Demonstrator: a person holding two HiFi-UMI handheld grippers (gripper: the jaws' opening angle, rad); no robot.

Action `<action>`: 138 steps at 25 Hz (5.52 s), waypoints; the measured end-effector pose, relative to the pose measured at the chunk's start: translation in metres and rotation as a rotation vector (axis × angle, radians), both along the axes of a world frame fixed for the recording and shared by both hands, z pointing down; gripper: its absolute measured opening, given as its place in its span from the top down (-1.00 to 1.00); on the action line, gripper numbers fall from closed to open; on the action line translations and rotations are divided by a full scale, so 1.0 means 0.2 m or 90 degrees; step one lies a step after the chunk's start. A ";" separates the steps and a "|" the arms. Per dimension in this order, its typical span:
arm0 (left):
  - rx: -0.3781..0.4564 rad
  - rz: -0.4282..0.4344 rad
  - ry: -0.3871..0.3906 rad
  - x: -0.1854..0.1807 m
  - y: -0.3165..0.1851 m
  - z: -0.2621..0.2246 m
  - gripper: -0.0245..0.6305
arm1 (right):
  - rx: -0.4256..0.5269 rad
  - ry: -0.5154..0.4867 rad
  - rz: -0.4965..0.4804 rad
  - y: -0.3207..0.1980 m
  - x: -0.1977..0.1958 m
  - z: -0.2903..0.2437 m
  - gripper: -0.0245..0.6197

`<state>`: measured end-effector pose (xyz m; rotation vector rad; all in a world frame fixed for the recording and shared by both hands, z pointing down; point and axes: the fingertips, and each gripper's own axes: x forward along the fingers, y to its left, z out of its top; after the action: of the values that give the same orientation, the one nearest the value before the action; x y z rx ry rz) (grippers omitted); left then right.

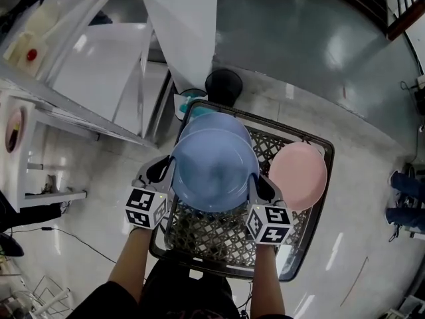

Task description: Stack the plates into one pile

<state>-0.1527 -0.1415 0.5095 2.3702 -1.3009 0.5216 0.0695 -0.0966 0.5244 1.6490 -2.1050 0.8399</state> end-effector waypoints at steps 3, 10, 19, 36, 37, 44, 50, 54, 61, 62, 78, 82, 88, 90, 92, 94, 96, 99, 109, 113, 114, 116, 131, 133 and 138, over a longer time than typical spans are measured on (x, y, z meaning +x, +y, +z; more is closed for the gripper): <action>-0.006 0.005 -0.003 0.00 -0.07 0.06 0.87 | -0.006 0.003 0.006 -0.06 0.00 0.05 0.78; -0.012 0.021 -0.013 0.01 -0.19 0.16 0.86 | -0.012 0.014 0.018 -0.16 0.01 0.14 0.78; -0.021 0.028 -0.010 -0.01 -0.26 0.25 0.84 | -0.008 0.024 0.021 -0.23 -0.02 0.19 0.77; -0.031 0.060 0.003 -0.01 -0.28 0.32 0.78 | -0.003 0.051 0.053 -0.22 0.03 0.23 0.70; -0.027 0.064 -0.002 0.00 -0.27 0.32 0.78 | -0.005 0.050 0.057 -0.21 0.04 0.23 0.70; -0.025 0.075 -0.007 0.00 -0.21 0.30 0.83 | -0.002 0.049 0.064 -0.16 0.03 0.19 0.81; -0.009 0.080 0.013 -0.02 -0.14 0.21 0.95 | 0.017 0.054 0.073 -0.07 0.00 0.08 0.89; 0.006 0.089 0.029 -0.04 -0.08 0.12 0.94 | 0.034 0.057 0.085 -0.02 -0.03 -0.01 0.89; 0.045 0.100 0.055 -0.04 0.02 -0.08 0.94 | 0.085 0.066 0.088 0.07 -0.12 -0.22 0.89; 0.047 0.103 0.058 -0.03 0.03 -0.10 0.94 | 0.089 0.067 0.088 0.07 -0.12 -0.24 0.89; 0.137 0.108 0.088 -0.06 0.21 -0.58 0.94 | 0.194 0.067 0.102 0.23 -0.15 -0.72 0.89; 0.134 0.120 0.101 -0.03 0.24 -0.63 0.94 | 0.202 0.074 0.123 0.29 -0.10 -0.78 0.89; 0.127 0.161 0.092 0.17 0.27 -0.59 0.94 | 0.180 0.078 0.155 0.41 0.08 -0.70 0.89; 0.118 0.175 0.083 0.28 0.27 -0.54 0.94 | 0.171 0.076 0.169 0.44 0.19 -0.65 0.89; 0.109 0.190 0.070 0.39 0.27 -0.48 0.94 | 0.159 0.072 0.183 0.47 0.31 -0.58 0.89; 0.100 0.200 0.059 0.52 0.27 -0.43 0.94 | 0.146 0.069 0.196 0.49 0.45 -0.50 0.89; 0.092 0.209 0.050 0.65 0.27 -0.39 0.94 | 0.133 0.064 0.208 0.50 0.60 -0.43 0.89; 0.074 0.222 0.033 0.83 0.27 -0.29 0.94 | 0.115 0.051 0.226 0.51 0.78 -0.32 0.89; 0.017 0.254 0.006 1.31 0.27 -0.03 0.94 | 0.067 0.039 0.251 0.56 1.19 -0.08 0.89; 0.003 0.268 -0.007 1.44 0.28 0.04 0.94 | 0.051 0.033 0.270 0.61 1.31 -0.02 0.89; -0.002 0.267 -0.012 1.47 0.28 0.06 0.94 | 0.047 0.032 0.272 0.62 1.34 0.00 0.89; -0.008 0.258 -0.025 1.52 0.26 0.11 0.94 | 0.041 0.032 0.272 0.62 1.40 0.04 0.84; -0.061 0.218 -0.090 1.68 0.14 0.40 0.38 | -0.008 -0.003 0.265 0.50 1.54 0.31 0.65; -0.072 0.212 -0.092 1.68 0.13 0.43 0.37 | -0.014 -0.005 0.264 0.49 1.54 0.33 0.64; -0.095 0.208 -0.109 1.68 0.13 0.50 0.36 | -0.025 -0.007 0.256 0.45 1.55 0.38 0.62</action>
<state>0.1839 -0.1148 0.6101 2.4645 -0.9026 0.9026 0.3794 -0.0067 0.6005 2.0858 -1.7725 0.9998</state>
